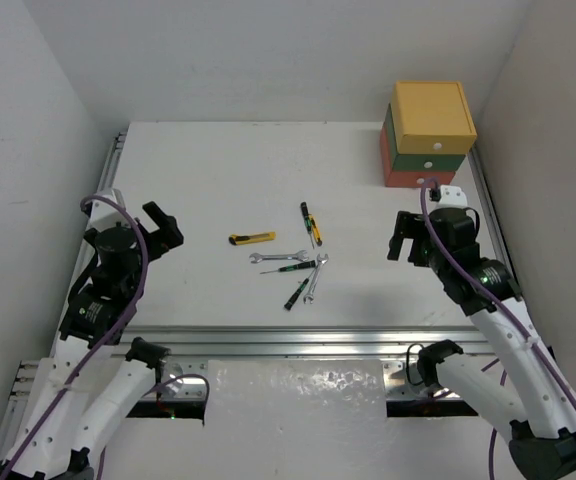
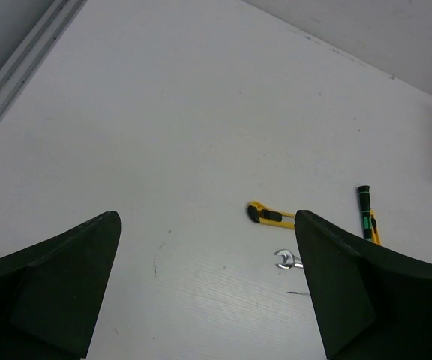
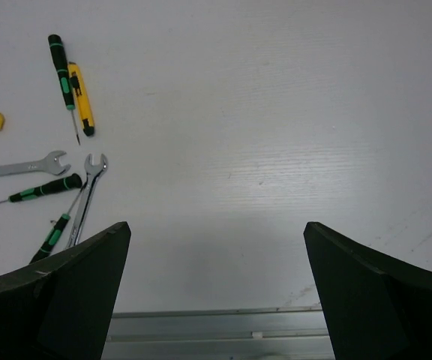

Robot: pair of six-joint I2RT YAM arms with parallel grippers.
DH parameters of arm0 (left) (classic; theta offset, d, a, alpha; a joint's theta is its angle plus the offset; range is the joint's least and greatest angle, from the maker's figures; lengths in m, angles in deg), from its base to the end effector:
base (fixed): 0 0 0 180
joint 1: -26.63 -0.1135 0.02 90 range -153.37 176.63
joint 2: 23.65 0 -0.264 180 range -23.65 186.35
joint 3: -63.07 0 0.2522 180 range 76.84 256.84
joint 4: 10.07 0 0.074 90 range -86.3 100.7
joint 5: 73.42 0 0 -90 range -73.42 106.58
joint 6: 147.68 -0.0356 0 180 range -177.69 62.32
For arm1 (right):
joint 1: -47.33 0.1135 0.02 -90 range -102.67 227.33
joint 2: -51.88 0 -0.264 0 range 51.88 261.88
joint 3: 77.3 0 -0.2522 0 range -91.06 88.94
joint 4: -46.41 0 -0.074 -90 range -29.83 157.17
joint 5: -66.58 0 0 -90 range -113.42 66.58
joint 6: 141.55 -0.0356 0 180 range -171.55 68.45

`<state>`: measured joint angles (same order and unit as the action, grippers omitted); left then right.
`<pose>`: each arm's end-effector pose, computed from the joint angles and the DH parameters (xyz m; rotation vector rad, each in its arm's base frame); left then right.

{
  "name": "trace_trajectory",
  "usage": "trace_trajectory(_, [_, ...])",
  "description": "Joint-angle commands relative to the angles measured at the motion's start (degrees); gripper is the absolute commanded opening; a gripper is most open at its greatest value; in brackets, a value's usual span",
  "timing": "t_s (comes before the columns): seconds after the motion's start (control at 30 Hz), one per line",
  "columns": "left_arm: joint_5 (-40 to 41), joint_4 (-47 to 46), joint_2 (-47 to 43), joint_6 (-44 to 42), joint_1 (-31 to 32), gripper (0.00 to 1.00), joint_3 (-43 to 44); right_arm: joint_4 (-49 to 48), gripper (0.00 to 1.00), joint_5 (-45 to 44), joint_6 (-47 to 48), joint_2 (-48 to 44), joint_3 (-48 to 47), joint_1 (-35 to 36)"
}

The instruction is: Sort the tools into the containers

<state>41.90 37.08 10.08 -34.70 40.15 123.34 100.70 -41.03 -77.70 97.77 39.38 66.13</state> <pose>0.1255 -0.0145 0.3354 -0.4445 1.8417 -0.0065 0.1580 0.0424 0.3139 0.3075 2.1596 0.1045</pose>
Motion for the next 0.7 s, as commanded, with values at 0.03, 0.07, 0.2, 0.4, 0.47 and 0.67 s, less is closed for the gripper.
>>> trace_trajectory(0.03, [0.2,-0.8,0.7,0.3,-0.4,1.00,1.1,-4.3,0.99,2.3,-1.6,-1.8,1.2,-0.3])
trace_trajectory(0.07, [0.1,-0.7,0.7,0.3,-0.4,1.00,1.0,-6.1,0.99,4.0,-1.5,-2.0,2.1,-0.3])
trace_trajectory(0.2, [-1.8,-1.3,1.2,-0.4,-0.3,1.00,1.0,-18.2,0.99,8.1,-4.0,4.7,7.3,-1.4])
trace_trajectory(0.4, [-6.5,-2.9,2.4,-1.8,-0.4,1.00,0.1,-39.8,0.99,29.0,-7.3,19.7,4.6,-14.0])
trace_trajectory(0.47, [-9.3,-3.9,3.0,-2.5,-0.3,1.00,-0.5,-44.2,0.99,32.2,-8.1,26.3,0.0,-16.6])
trace_trajectory(0.67, [-9.8,-4.1,3.9,-2.9,-0.4,1.00,-0.6,-40.9,0.89,38.9,-6.8,44.5,-17.7,-27.4])
